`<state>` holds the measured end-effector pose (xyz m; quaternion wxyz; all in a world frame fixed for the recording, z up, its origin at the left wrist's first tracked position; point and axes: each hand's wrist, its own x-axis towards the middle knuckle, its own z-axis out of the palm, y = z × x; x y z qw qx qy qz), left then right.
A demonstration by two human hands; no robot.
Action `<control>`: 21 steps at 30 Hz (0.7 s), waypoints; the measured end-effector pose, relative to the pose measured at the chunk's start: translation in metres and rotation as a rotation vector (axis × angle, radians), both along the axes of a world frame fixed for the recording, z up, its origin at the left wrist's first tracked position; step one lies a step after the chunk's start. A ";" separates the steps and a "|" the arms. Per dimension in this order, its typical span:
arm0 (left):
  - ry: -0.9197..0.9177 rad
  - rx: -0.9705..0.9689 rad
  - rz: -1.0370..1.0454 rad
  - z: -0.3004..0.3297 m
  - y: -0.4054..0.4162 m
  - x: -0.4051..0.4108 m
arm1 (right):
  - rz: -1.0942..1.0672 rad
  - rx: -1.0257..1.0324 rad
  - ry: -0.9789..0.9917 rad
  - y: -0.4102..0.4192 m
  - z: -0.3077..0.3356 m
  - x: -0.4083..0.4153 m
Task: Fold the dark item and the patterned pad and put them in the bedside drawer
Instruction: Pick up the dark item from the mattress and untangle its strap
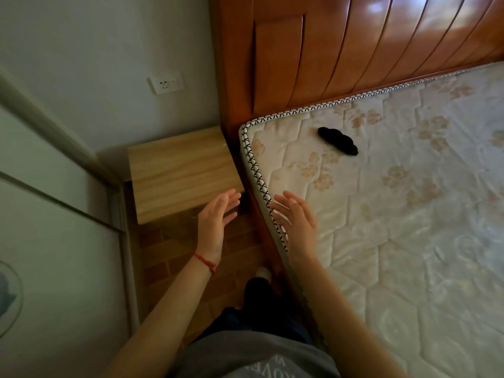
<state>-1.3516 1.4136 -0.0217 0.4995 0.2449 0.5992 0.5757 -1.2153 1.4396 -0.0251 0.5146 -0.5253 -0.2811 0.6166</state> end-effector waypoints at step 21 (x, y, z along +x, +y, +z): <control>0.061 -0.010 -0.244 0.005 0.219 0.059 | -0.299 -0.019 0.042 0.180 0.005 0.070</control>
